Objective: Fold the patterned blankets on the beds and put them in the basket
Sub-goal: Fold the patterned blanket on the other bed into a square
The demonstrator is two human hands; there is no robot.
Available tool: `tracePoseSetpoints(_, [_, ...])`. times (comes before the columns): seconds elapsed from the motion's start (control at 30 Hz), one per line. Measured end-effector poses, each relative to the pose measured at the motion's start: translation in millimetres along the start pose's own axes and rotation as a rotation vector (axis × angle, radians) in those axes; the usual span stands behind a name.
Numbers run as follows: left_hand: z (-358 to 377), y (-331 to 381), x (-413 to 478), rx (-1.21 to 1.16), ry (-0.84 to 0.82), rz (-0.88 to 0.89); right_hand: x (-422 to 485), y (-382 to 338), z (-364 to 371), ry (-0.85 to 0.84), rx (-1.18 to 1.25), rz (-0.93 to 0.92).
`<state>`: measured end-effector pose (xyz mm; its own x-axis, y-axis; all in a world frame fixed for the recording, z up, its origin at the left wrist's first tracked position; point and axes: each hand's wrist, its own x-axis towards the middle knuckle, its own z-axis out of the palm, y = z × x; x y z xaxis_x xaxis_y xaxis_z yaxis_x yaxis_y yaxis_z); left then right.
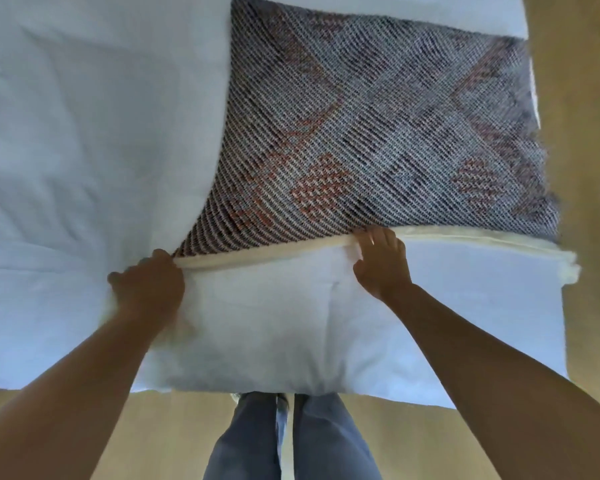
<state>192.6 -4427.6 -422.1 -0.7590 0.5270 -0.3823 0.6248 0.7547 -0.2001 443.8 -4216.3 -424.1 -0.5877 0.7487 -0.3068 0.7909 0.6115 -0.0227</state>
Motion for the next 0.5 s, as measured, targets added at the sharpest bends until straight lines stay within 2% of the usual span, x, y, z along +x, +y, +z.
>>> tracePoseSetpoints(0.07, [-6.6, 1.6, 6.0, 0.012, 0.038, -0.053, 3.2, 11.4, 1.9, 0.022, -0.007, 0.024])
tracePoseSetpoints(0.17, [-17.2, 40.0, 6.3, 0.008, 0.016, -0.074, 9.7, 25.7, 2.5, 0.043, 0.000, -0.008])
tracePoseSetpoints(0.23, [-20.8, 75.7, -0.7, -0.010, 0.035, 0.042, 12.0, 31.4, 0.9, 0.061, -0.007, -0.048])
tracePoseSetpoints(0.4, [-32.3, 190.1, -25.6, 0.024, 0.128, 0.488, 23.5, 55.9, -3.5, 0.117, -0.010, -0.157])
tracePoseSetpoints(0.5, [-35.3, 251.5, -32.6, 0.017, 0.072, 0.567, 33.4, 83.7, -5.8, 0.172, 0.015, -0.254])
